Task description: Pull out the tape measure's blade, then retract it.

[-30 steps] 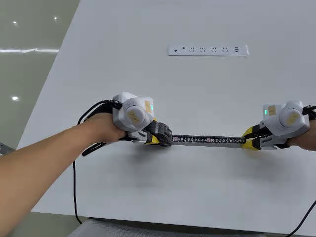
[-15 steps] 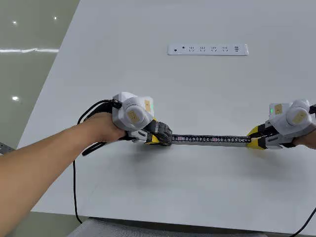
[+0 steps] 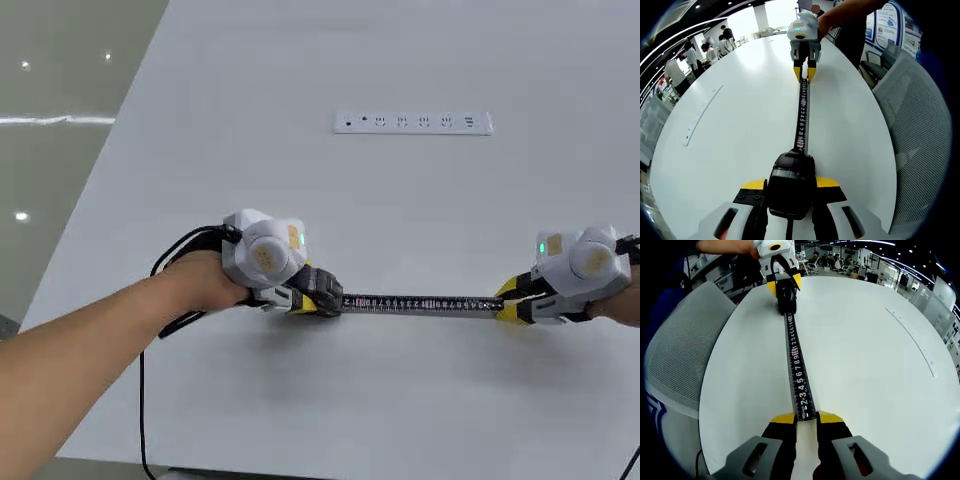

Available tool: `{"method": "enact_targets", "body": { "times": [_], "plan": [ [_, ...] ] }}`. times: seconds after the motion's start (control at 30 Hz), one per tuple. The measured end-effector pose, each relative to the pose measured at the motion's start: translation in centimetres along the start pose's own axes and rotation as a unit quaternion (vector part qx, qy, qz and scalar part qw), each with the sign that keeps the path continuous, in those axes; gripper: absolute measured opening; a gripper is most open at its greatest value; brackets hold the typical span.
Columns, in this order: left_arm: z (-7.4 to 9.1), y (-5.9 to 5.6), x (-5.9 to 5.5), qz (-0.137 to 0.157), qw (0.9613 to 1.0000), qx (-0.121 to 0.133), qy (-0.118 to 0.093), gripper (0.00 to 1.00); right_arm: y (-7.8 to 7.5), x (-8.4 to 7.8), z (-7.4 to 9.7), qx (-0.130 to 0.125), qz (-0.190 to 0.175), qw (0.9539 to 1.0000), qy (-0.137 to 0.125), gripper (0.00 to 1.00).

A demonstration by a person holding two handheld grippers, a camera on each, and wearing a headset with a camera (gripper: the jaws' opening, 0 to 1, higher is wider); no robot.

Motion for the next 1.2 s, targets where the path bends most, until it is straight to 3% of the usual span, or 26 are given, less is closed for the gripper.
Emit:
{"method": "enact_targets", "body": {
  "times": [0.5,0.73,0.77,1.07,1.2],
  "plan": [
    [0.0,-0.1,0.0,0.024,0.9996,0.011,-0.003,0.33,-0.2,0.0,-0.2,-0.020,0.019,0.9992,0.030,0.13],
    [0.1,0.1,0.0,0.060,0.9978,0.029,-0.004,0.39,-0.4,0.0,-0.3,-0.031,0.016,0.9987,0.036,0.16],
    [0.2,0.2,0.1,0.074,0.9967,0.030,-0.014,0.39,-0.5,0.0,-0.3,-0.034,0.012,0.9987,0.037,0.17],
    [0.7,0.4,0.4,0.094,0.9941,0.049,-0.020,0.44,-0.6,-0.3,-0.2,-0.054,-0.025,0.9978,0.030,0.20],
    [1.1,0.4,0.3,0.122,0.9901,0.064,-0.026,0.47,-0.7,-0.8,-0.1,-0.067,-0.078,0.9946,0.011,0.21]
  ]
}}
Point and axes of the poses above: the centre of the closed fingertips' face, and the gripper's own axes: z roughly backward along the fingers, y roughly to its left, x roughly out of its top, the point moved 7 cm from there along z, roughly backward along the fingers, and after that the axes turned 5 degrees about -z, right-handed, at the moved point
